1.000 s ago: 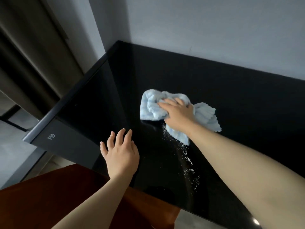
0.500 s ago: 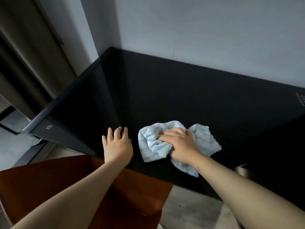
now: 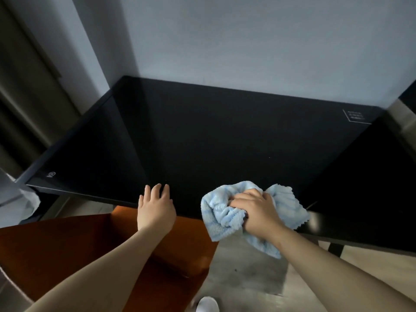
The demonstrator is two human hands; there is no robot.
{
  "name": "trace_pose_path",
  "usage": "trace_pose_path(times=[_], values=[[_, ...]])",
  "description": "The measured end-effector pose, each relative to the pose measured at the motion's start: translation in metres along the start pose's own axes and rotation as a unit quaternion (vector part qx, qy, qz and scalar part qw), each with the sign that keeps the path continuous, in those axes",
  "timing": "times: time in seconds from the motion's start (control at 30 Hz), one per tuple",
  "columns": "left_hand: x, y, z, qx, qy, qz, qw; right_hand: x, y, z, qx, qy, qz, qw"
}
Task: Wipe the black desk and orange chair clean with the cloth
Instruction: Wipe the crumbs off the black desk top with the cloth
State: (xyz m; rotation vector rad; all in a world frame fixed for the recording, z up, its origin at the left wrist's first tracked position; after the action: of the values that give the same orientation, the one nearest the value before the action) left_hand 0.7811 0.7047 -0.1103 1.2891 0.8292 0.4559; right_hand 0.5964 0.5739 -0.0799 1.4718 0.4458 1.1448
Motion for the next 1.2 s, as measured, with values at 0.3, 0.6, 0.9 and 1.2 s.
trace_pose_path(times=[0.3,0.6,0.9,1.2], values=[[-0.024,-0.005,-0.028,0.072,-0.080,-0.034,0.994,-0.017,0.008,-0.056,0.018,-0.114,-0.064,0.991],[-0.065,-0.002,-0.064,0.076,-0.187,-0.086,0.976,-0.030,0.029,-0.136,-0.082,-0.227,-0.022,0.970],[-0.130,-0.018,-0.036,0.053,-0.198,-0.057,0.977,-0.130,0.150,-0.113,-0.388,-0.411,-0.007,0.825],[-0.171,-0.056,0.021,0.057,-0.063,-0.006,0.996,-0.261,0.115,-0.052,-0.126,-0.503,-0.138,0.844]])
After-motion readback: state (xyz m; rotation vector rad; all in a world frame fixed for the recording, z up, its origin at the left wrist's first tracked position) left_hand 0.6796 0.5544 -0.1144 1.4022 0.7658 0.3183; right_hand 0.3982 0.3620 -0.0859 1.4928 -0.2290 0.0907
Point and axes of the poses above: each hand's wrist, its own z-axis towards the middle knuckle, its own y-axis out of the back of the hand, x = y × z, the point moved 10 cm from there along z, towards the middle knuckle, and after that the axes turned 11 degrees about -x, right-handed, at the moved point
